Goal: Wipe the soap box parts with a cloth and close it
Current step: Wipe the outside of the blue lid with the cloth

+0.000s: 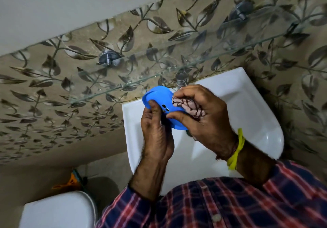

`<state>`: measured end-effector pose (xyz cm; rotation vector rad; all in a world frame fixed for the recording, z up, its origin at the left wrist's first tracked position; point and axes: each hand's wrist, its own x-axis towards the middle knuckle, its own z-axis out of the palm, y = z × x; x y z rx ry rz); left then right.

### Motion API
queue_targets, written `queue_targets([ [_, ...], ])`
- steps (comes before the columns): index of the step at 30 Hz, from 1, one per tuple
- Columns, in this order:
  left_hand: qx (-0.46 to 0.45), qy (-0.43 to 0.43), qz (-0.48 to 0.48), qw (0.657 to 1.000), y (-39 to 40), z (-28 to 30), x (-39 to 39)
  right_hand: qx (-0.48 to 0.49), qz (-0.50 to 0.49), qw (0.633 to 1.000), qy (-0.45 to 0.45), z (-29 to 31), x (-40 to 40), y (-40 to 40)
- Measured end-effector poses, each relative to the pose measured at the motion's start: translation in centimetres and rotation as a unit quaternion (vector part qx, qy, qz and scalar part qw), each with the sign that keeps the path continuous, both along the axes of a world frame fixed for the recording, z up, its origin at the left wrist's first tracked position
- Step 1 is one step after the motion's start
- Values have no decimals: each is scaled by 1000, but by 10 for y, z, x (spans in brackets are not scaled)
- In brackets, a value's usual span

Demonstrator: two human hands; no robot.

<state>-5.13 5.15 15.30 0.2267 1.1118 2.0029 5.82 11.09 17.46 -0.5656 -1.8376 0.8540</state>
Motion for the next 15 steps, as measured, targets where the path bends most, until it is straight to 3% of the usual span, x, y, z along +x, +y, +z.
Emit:
queue_targets([
  [3, -30, 45, -41, 998, -2, 4, -1, -13, -16, 1000, -20, 6, 4, 2],
  [5, -60, 235, -80, 967, -9, 11, -17, -15, 17, 998, -51, 11, 11, 8],
  [7, -70, 509, -150, 845, -12, 21, -40, -20, 69, 993, -89, 19, 17, 16],
  [8, -69, 591, -192, 780, -9, 29, -51, -19, 91, 990, -103, 23, 19, 21],
  [9, -83, 628, -221, 742, -6, 37, -55, -6, 110, 987, -117, 27, 19, 25],
  [10, -100, 621, -237, 741, -2, 42, -54, 16, 127, 983, -129, 31, 18, 28],
  [13, -110, 474, -226, 844, 3, 44, -38, 59, 175, 972, -143, 34, 15, 37],
  [15, -115, 453, -193, 863, 3, 39, -41, 69, 186, 970, -141, 24, 21, 41],
])
